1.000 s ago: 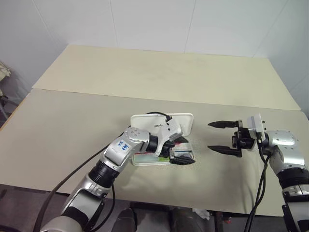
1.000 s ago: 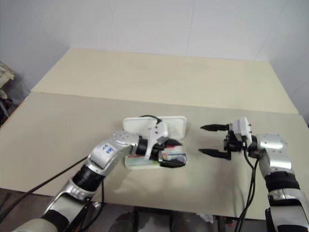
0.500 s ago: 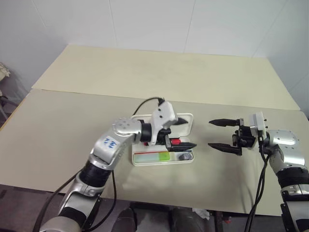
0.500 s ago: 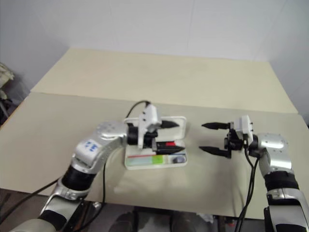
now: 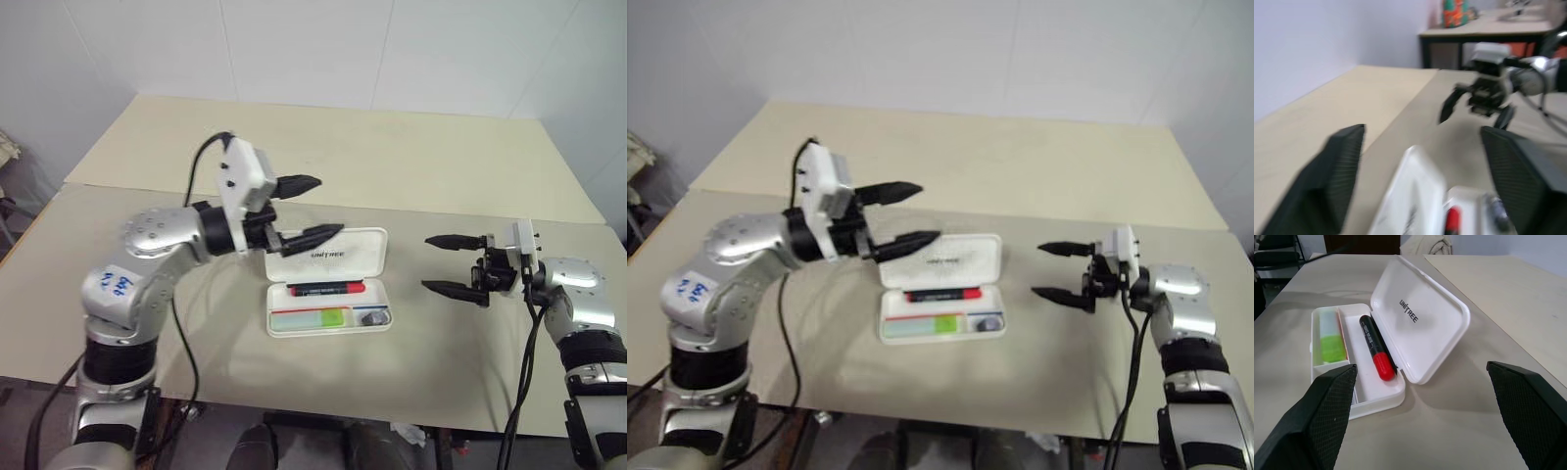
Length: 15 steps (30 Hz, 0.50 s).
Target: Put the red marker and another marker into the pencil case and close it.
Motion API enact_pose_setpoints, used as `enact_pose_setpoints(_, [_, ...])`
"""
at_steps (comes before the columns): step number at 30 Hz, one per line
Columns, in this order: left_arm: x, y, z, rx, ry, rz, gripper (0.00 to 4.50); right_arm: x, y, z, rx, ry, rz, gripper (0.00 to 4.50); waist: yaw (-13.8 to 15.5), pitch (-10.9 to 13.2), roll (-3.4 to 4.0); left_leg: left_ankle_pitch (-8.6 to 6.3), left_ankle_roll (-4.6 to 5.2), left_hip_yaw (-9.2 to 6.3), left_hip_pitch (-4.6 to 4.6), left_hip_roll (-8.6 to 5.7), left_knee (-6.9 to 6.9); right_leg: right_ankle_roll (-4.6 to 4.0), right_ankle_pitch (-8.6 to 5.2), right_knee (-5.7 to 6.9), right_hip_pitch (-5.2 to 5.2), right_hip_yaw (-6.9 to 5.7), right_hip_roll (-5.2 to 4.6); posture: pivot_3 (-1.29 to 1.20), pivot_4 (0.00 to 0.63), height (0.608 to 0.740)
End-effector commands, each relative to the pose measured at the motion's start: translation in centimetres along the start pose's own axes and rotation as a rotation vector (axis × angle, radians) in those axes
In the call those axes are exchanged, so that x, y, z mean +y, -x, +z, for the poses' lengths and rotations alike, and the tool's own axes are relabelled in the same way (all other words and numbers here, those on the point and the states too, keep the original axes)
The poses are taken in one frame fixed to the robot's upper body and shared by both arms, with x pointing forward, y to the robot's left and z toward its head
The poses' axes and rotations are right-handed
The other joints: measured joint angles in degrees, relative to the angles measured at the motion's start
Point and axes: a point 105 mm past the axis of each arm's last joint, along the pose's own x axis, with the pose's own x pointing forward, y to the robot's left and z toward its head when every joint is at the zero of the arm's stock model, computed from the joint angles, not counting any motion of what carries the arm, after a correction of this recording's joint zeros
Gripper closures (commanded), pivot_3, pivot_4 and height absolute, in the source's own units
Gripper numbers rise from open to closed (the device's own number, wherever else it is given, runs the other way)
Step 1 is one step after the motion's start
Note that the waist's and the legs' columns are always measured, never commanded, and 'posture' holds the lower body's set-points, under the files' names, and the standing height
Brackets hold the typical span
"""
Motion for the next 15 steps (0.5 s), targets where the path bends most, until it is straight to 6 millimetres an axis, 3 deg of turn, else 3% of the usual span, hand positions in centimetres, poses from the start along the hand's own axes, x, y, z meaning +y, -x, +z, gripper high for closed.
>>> enact_pose_setpoints(1, [1.7, 1.5, 0.4, -0.011, -0.030, 0.080, 1.85, -0.2, 0.0, 1.3, -0.028, 0.059, 0.044, 0.00, 0.02, 0.00, 0.00, 0.00, 0.01, 0.02, 0.00, 0.00, 0.01, 0.00, 0.00, 0.00, 0.00, 0.02, -0.01, 0.00, 0.150, 0.740])
enact_pose_setpoints(5, [3.5, 3.1, -0.7, 0.022, 0.012, 0.138, 3.19, -0.3, -0.1, 1.5, -0.034, 0.064, 0.045, 0.00, 0.02, 0.00, 0.00, -0.01, 0.01, 0.01, 0.01, -0.01, -0.01, 0.00, 0.00, 0.01, -0.01, 0.01, 0.02, 0.00, 0.150, 0.740])
enact_pose_setpoints(8, [5.8, 5.0, -2.4, 0.090, 0.054, 0.230, 4.17, -0.5, 0.0, 1.7, -0.049, 0.056, 0.034, 0.00, -0.01, 0.00, 0.01, -0.01, 0.01, 0.02, 0.00, 0.00, -0.04, 0.00, 0.00, 0.00, -0.04, 0.01, 0.01, 0.00, 0.150, 0.740])
enact_pose_setpoints(15, [9.7, 9.4, -6.3, 0.179, 0.141, 0.384, 4.17, -0.1, 0.1, 2.2, -0.085, 0.091, 0.040, 0.00, -0.18, 0.01, 0.02, -0.01, 0.02, 0.08, -0.01, 0.04, -0.12, -0.01, 0.00, 0.01, -0.13, 0.05, -0.01, 0.00, 0.150, 0.740])
